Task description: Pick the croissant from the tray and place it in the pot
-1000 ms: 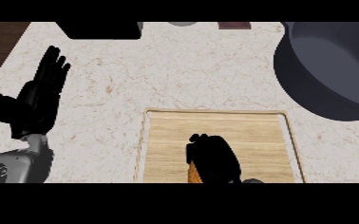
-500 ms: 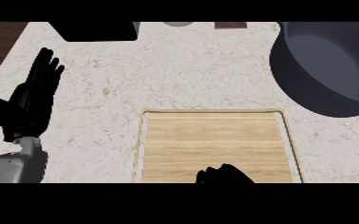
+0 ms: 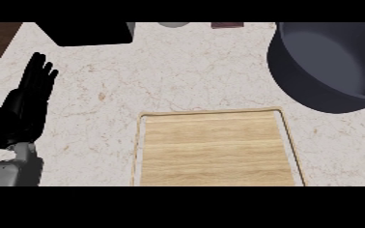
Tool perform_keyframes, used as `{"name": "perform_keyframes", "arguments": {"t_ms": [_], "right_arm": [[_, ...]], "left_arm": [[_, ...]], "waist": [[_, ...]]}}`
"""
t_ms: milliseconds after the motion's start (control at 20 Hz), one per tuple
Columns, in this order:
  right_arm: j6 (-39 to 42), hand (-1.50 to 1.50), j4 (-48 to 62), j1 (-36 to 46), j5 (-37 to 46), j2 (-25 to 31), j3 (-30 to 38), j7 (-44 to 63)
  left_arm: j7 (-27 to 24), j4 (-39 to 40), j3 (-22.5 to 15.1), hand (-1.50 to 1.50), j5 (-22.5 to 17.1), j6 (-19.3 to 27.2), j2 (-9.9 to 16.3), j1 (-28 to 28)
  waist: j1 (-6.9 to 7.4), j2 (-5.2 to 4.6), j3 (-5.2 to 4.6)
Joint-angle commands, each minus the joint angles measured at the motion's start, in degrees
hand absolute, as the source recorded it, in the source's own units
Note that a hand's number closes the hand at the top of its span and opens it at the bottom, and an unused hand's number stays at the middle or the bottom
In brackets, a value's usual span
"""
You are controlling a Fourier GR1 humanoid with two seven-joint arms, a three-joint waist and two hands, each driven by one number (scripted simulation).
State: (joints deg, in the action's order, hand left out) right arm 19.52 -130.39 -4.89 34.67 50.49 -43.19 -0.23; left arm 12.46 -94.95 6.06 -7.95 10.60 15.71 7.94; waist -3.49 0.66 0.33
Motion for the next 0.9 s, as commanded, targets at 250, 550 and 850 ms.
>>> {"name": "perform_keyframes", "arguments": {"t_ms": [250,550,850], "right_arm": [[-16.77,1.50,-5.18,-11.82,-18.98,0.66,24.89,-10.73],[-18.18,1.50,-0.35,-12.79,-36.15,-0.37,45.77,-15.44],[-7.62,1.50,15.38,-13.15,-51.95,3.52,65.04,-22.71]], "left_arm": [[-0.84,-0.58,0.97,0.00,0.18,0.58,-0.16,-1.86],[2.79,-1.60,1.48,0.00,-0.34,0.02,1.81,1.30],[-1.01,1.41,-0.83,0.00,0.70,-0.41,-1.17,1.27]], "waist": [[-1.53,-0.20,0.01],[0.02,-0.35,-0.10],[1.46,-0.48,-0.30]]}}
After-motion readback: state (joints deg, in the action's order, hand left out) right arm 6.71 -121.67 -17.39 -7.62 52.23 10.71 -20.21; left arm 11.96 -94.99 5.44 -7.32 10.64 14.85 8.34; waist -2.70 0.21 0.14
